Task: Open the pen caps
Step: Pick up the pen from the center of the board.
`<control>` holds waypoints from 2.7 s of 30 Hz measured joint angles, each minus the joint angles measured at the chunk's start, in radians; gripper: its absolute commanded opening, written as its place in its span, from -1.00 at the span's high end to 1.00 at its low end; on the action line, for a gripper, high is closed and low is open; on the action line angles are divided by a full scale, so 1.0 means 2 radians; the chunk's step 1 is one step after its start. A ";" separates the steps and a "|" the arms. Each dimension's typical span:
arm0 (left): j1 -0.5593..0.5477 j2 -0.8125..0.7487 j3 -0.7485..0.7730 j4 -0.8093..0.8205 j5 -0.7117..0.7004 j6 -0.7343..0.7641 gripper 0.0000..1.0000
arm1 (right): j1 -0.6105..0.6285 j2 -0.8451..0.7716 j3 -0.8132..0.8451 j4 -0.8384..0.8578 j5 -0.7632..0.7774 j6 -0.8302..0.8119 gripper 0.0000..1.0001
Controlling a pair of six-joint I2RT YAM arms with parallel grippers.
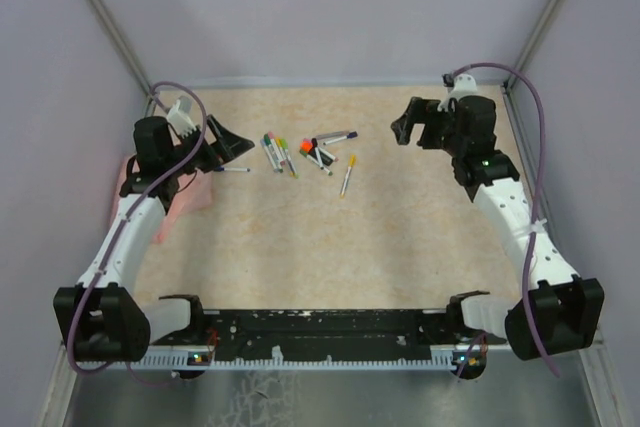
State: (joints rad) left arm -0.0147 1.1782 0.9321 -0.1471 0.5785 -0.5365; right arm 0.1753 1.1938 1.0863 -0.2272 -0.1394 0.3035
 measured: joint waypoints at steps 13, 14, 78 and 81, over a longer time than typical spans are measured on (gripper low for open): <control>0.000 0.034 -0.011 0.032 0.001 -0.028 -0.99 | 0.016 0.033 -0.001 0.026 -0.168 -0.050 -0.97; 0.000 0.037 -0.014 0.033 0.001 -0.030 -0.99 | 0.016 0.034 -0.007 0.040 -0.176 -0.048 -0.97; -0.077 0.504 0.413 -0.376 -0.464 -0.221 0.15 | 0.016 0.106 -0.043 0.069 -0.217 -0.009 -0.95; -0.077 0.509 0.417 -0.379 -0.465 -0.210 0.20 | 0.016 0.106 -0.043 0.069 -0.217 -0.009 -0.95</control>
State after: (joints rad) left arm -0.1688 2.1952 1.7657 -0.9047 -0.3511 -0.9558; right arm 0.2066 1.4055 1.0012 -0.0895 -0.5739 0.2855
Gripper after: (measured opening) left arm 0.424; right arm 0.975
